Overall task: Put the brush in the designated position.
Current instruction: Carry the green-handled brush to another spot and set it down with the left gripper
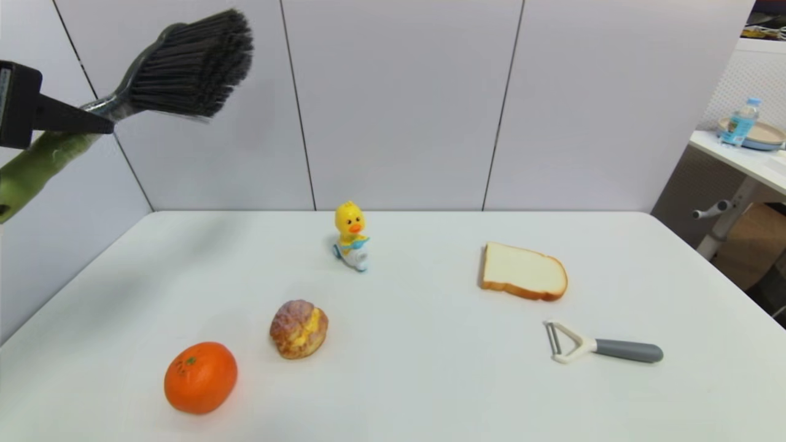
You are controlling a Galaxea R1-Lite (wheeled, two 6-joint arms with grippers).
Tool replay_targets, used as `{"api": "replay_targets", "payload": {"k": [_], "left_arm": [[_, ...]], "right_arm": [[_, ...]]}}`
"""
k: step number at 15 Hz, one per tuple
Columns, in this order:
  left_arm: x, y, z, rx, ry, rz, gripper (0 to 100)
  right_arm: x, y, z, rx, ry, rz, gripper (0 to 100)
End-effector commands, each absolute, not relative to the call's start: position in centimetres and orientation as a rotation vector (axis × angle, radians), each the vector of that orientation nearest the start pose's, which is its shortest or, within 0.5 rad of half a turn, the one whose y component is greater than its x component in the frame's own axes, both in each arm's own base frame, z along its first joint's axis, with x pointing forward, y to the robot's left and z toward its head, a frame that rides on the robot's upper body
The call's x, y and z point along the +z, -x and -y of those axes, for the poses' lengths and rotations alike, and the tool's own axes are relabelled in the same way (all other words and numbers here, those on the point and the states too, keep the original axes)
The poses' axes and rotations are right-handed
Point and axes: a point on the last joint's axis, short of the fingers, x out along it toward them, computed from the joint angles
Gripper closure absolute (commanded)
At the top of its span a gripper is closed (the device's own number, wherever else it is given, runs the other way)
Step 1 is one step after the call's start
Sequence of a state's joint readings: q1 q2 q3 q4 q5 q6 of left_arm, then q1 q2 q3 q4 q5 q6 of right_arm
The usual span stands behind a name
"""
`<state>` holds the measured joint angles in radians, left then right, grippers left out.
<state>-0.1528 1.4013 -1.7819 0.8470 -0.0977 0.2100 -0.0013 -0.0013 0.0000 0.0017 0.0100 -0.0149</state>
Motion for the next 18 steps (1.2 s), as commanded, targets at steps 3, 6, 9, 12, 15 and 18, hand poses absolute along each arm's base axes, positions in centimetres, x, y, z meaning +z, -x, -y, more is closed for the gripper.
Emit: {"api": "replay_targets", "payload": {"k": [3,6,9,12,15,18], "left_arm": [[36.0,-16.0,9.3,-0.461,-0.255,-0.421,100],[34.3,-16.9,12.0,-0.534,-0.279,-0.490,100],[32.7,-17.9,14.5,-0.524,-0.241,-0.573,100],[30.8,-18.4,17.4,-0.347,-0.151,-0.639,100],[28.7,-18.1,19.4,-0.269,-0.097,-0.759,100],[26.7,-16.1,21.5,-0.227,-0.032,-0.901,100]], "right_arm": [[7.5,2.3,0.0,0.009,0.015,-0.003,0],[7.5,2.3,0.0,0.009,0.015,-0.003,0],[7.5,2.3,0.0,0.009,0.015,-0.003,0],[7.5,2.3,0.0,0.008,0.015,-0.005,0],[7.5,2.3,0.0,0.009,0.015,-0.003,0],[7.5,2.3,0.0,0.009,0.015,-0.003,0]]}}
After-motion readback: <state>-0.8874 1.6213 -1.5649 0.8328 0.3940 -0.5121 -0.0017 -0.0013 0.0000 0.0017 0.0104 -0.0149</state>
